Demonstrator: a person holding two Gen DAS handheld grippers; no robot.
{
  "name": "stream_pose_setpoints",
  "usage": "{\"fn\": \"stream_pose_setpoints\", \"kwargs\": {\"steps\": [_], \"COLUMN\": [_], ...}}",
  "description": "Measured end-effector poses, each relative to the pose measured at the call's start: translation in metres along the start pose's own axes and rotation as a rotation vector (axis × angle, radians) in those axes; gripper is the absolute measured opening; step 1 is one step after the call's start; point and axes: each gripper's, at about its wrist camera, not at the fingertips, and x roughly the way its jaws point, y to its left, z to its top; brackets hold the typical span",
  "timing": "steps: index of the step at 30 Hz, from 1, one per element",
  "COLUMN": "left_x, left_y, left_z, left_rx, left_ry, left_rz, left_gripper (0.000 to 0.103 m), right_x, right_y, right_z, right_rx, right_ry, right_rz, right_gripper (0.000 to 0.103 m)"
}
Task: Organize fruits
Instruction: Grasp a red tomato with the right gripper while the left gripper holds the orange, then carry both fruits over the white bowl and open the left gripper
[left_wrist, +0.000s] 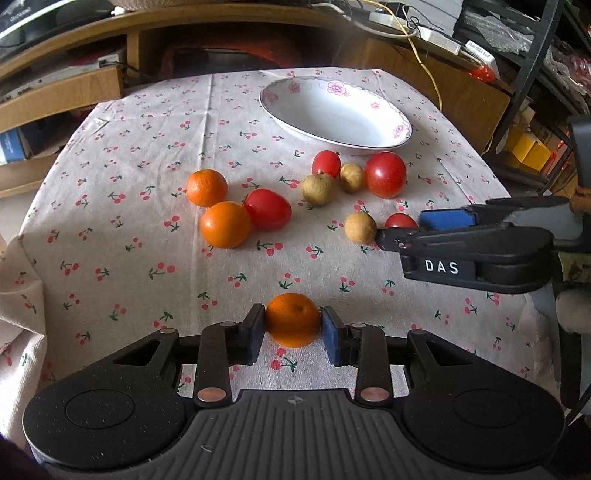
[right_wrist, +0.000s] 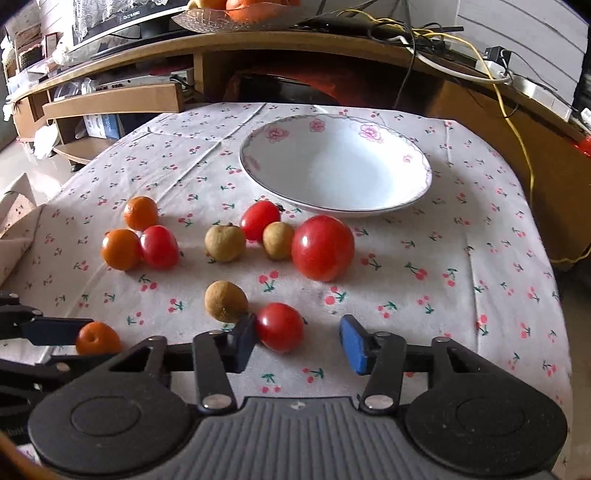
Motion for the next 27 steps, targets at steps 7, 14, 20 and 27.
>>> {"fn": "stream_pose_setpoints", "kwargs": {"steps": [7,14,20,27], "left_x": [0.000,-0.005,-0.022,-0.033], "left_y": [-0.010,-0.006,-0.016,-0.034], "left_z": [-0.004,-0.002,0.008,0.042], "left_rx": [0.046,-0.004,0.007,0.052], "left_ry": [-0.014,0.007,-0.024,-0.074], "left_rz": [0.026,0.049,0.070,0.064], "left_gripper": [0.049,0.039,0.039,0.039], "right_x": [-0.002,-0.018,-0.048,-0.066], "right_y": [0.013,0.009,0.000,-0.003], "right_z": [0.005,-0.005,-0.004,0.017], "right_rx": [-0.049,-0.033,-0.006,0.034], "right_ry": [0.029,0.047,0.020,-0.035], "right_rz": [-0.002,0.003,0.006,0.026], "right_gripper": [0.026,0.025,0.025,0.025]}}
